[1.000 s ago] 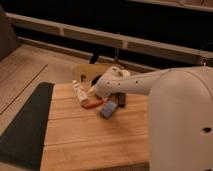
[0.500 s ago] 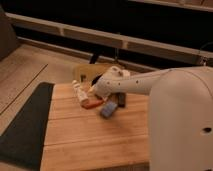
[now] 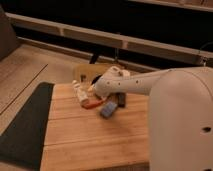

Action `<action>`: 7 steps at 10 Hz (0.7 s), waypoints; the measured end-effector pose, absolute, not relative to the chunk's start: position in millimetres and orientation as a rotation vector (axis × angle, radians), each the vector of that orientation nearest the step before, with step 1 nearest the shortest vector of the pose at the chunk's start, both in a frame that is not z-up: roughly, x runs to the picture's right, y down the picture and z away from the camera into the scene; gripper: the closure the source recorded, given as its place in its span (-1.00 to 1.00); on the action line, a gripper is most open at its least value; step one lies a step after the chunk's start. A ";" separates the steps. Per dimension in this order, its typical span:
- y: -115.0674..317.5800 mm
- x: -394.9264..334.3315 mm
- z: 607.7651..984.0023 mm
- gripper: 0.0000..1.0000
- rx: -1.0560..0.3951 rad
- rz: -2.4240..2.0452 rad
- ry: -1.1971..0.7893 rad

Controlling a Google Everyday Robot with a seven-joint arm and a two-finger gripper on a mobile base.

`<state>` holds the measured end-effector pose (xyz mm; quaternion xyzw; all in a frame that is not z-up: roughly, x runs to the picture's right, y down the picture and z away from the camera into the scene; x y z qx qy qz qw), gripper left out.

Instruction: Drag the pepper across the table

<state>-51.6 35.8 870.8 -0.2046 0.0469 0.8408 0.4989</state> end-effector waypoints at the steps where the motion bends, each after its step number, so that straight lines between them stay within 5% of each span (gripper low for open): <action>1: 35.7 -51.8 870.6 -0.30 -0.495 2.034 0.113; 7: 35.4 -67.2 883.0 -0.30 -0.555 2.083 0.094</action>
